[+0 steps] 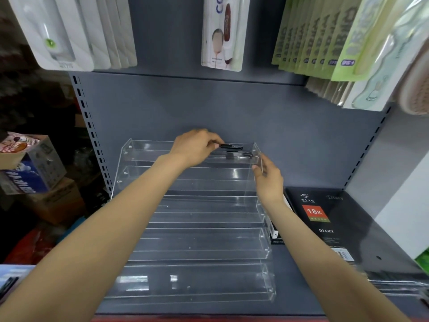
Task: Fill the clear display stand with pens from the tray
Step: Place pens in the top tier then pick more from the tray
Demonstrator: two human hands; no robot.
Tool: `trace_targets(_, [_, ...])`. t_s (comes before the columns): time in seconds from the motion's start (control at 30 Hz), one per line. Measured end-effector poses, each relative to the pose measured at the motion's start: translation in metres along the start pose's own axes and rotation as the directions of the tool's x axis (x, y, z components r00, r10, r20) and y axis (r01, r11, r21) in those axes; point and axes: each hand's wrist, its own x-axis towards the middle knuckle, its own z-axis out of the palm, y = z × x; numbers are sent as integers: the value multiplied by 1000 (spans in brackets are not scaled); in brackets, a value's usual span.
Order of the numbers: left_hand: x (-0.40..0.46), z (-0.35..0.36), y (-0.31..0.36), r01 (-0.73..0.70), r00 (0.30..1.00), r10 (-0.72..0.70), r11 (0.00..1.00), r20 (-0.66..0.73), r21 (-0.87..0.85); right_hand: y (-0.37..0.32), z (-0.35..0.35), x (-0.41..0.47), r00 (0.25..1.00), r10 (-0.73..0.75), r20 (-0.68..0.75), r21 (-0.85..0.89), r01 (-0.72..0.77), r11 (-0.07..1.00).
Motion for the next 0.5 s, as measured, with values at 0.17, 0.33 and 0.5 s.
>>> trace_targets(0.17, [6, 4, 0, -24, 999, 25, 999, 38, -27, 2, 1, 1, 1000, -1, 2, 23, 1, 1000])
trace_targets(0.33, [7, 8, 0, 17, 997, -11, 997, 77, -75, 4, 1, 0, 1000, -12, -9, 10, 12, 1000])
trace_targets(0.5, [4, 14, 1, -2, 998, 9, 995, 68, -96, 4, 1, 1, 1000, -24, -11, -10, 24, 1000])
